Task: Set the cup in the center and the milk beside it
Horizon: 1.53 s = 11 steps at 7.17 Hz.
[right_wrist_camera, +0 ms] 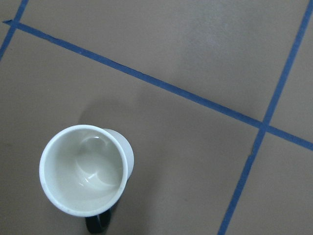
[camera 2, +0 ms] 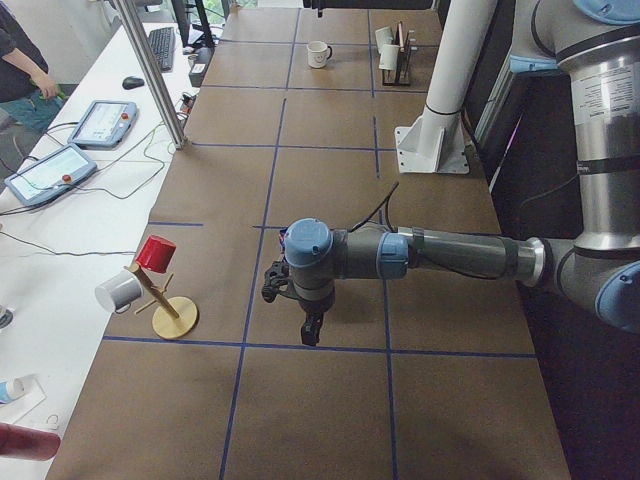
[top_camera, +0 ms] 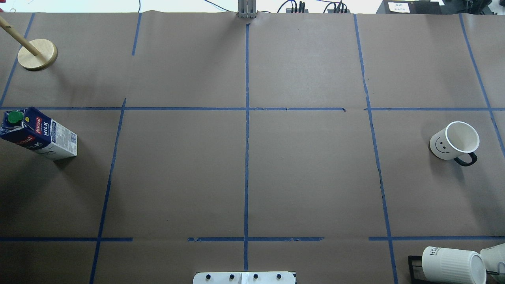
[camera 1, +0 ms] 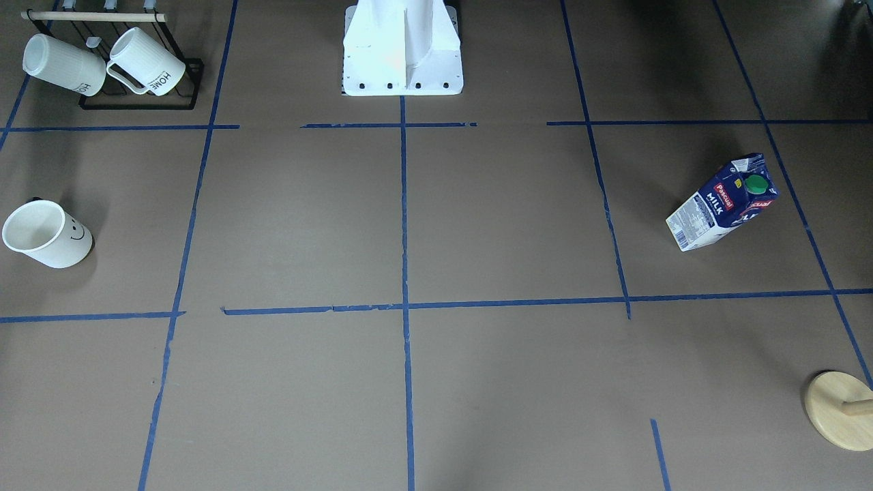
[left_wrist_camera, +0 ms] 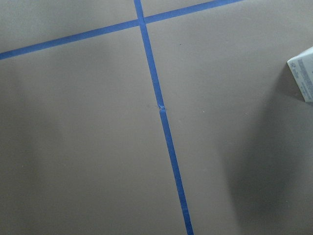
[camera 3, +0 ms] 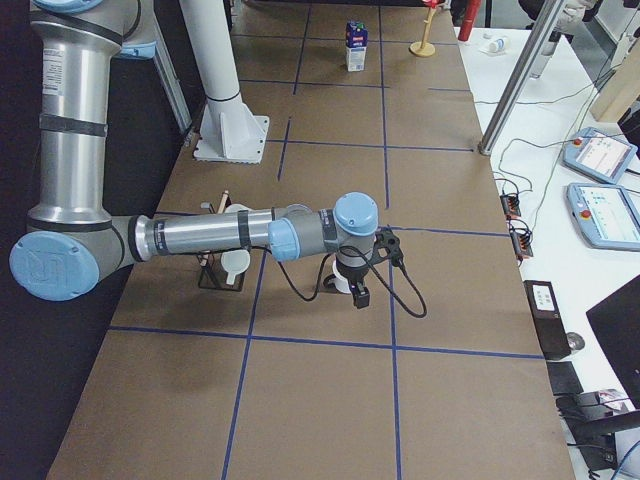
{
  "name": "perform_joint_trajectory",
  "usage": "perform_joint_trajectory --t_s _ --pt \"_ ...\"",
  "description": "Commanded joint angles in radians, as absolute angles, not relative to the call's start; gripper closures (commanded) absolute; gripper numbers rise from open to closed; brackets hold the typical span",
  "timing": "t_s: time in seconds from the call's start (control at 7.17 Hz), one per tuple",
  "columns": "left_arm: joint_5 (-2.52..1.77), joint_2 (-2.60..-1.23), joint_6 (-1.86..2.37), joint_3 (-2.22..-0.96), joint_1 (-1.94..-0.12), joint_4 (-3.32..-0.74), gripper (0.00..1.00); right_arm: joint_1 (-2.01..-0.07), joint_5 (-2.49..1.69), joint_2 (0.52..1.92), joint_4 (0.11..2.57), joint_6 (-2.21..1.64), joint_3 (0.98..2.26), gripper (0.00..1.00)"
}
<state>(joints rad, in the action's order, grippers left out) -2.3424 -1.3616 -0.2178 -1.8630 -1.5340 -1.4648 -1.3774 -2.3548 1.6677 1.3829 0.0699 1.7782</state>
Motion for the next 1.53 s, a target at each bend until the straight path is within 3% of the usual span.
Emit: perform_joint_trajectory --t_s 0.0,0.98,1.12,1.26,1.4 --pt "-2.342 -1.362 -0.218 -1.864 -1.534 -1.465 0.00 -1.292 -2.355 1.614 1.240 -0.036 1.699 0.01" --pt "-2.345 -1.367 -0.219 -1.864 -1.532 -1.471 0.00 -1.138 -2.293 1.591 1.187 -0.153 1.594 0.02" --pt "-2.345 -1.368 -0.219 -1.862 -1.532 -1.471 0.00 -1.137 -2.293 1.592 1.187 -0.155 1.594 0.28" --pt "-2.345 -1.367 -0.219 -1.862 -1.532 -1.471 0.00 -1.137 -2.293 1.591 1.187 -0.155 1.586 0.67" --pt "-2.345 -1.367 -0.219 -1.862 -1.532 -1.471 0.00 -1.137 -2.290 1.591 1.187 -0.155 1.585 0.92"
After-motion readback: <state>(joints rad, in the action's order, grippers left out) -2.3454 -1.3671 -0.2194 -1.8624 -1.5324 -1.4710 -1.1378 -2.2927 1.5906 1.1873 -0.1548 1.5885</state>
